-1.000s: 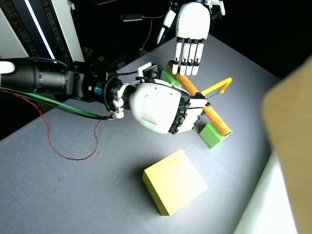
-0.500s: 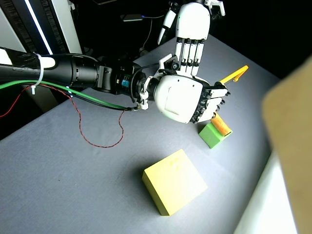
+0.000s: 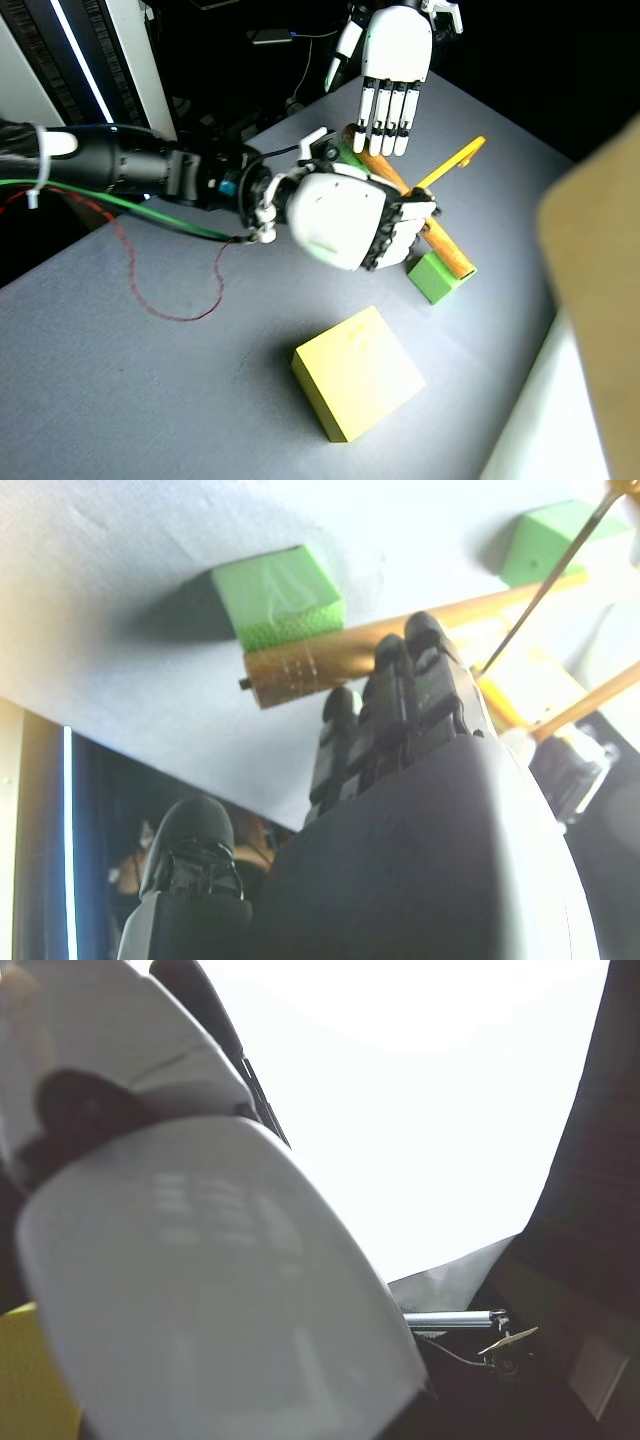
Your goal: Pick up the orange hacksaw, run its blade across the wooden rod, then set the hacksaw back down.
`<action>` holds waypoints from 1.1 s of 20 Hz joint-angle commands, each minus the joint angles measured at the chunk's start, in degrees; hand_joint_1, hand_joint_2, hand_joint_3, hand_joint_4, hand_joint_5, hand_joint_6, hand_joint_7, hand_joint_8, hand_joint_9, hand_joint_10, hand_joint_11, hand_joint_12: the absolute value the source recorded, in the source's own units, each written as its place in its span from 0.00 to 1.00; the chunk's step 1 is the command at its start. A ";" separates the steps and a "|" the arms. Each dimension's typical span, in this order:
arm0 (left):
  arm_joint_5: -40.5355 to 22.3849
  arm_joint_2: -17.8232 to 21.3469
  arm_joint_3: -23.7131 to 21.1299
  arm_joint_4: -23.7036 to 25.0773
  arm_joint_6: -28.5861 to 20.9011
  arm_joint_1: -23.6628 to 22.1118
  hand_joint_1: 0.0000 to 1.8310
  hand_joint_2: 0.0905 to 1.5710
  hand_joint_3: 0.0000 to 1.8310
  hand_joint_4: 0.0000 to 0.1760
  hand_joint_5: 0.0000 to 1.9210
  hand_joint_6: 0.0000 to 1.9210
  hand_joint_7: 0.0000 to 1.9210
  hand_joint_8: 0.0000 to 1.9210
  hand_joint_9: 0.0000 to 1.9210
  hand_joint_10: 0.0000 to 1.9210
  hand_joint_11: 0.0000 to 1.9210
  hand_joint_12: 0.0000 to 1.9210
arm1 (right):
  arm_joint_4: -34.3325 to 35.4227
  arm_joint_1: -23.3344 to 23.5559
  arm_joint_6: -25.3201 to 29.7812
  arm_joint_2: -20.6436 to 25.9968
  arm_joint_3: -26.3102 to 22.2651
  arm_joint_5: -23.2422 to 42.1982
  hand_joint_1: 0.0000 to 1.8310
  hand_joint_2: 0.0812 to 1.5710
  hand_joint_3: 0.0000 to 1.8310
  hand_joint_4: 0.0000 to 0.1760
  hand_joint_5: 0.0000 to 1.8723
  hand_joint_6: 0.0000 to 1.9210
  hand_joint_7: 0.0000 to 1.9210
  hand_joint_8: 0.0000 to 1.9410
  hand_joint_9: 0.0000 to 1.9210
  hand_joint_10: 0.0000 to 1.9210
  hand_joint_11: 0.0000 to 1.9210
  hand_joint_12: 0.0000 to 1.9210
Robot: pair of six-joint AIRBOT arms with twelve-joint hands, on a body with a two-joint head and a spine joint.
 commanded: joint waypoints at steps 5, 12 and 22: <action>1.55 -0.32 -0.12 -0.31 0.06 -0.33 0.00 0.79 0.00 0.00 0.04 0.00 0.04 0.00 0.04 0.00 0.00 0.10 | -7.16 -0.39 -0.05 9.70 -7.14 -0.66 0.75 0.69 0.00 0.00 0.46 0.50 0.53 0.45 0.52 0.63 0.47 0.64; 1.56 -0.31 -0.44 -0.31 0.08 -0.52 0.00 0.79 0.00 0.00 0.04 0.00 0.04 0.00 0.04 0.00 0.00 0.08 | -7.45 -4.52 2.89 24.57 -18.08 1.69 0.75 0.69 0.00 0.00 0.45 0.51 0.53 0.46 0.52 0.63 0.48 0.64; -5.11 -0.51 1.23 -4.84 4.75 -2.15 0.00 0.79 0.00 0.00 0.05 0.00 0.05 0.00 0.05 0.00 0.00 0.12 | -7.42 -16.14 12.46 24.39 -20.44 14.28 0.75 0.69 0.00 0.00 0.45 0.51 0.53 0.46 0.52 0.63 0.49 0.63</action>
